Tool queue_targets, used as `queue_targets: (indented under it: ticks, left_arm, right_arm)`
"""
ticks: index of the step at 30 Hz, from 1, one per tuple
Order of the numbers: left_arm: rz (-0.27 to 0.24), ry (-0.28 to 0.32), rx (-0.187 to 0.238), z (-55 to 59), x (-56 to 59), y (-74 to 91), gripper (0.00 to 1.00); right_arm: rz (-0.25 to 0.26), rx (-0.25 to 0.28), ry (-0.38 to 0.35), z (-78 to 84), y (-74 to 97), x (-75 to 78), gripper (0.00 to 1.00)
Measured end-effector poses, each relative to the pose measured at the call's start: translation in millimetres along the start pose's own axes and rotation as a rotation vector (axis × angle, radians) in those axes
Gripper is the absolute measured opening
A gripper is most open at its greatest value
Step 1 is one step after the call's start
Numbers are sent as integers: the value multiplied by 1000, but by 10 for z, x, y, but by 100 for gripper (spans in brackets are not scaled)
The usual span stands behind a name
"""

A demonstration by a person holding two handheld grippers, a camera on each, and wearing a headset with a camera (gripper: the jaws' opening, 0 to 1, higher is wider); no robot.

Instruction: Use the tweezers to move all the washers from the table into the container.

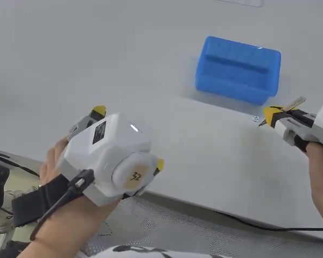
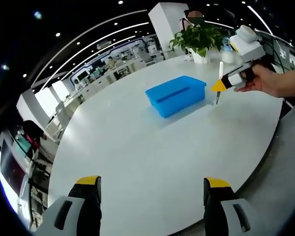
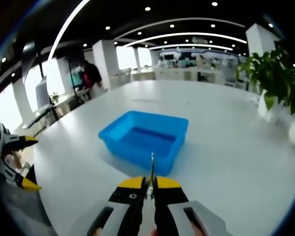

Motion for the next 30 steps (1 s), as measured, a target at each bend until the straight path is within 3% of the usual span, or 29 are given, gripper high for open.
queue_targets:
  ticks: [7,12,23,30]
  left_arm:
    - [0,-2,-4,10,0,-3,87]
    - [0,-1,-5,13,-2,-6,87]
    - [-1,-4,-12,22,1,-12,87]
    - [-2,-4,-15,22,5,-15,87]
  right_arm:
    - [36,40,-54,-74,-67,92,4]
    - [45,41,-89,-13,-175,173,4]
    - [43,57,-117,4,-199,195,4]
    - [55,47,-91,34,-209,159,4]
Point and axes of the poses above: the centre of the closed fingertips' face, and the gripper's own axes: y roughly backward along the fingers, x roughly to its right, z roughly out of its underside, the point moved 4 cm from there along y, roughly backward along the fingers, and after that the axes turned 13 degrees about -x, right-handed, at the moved point
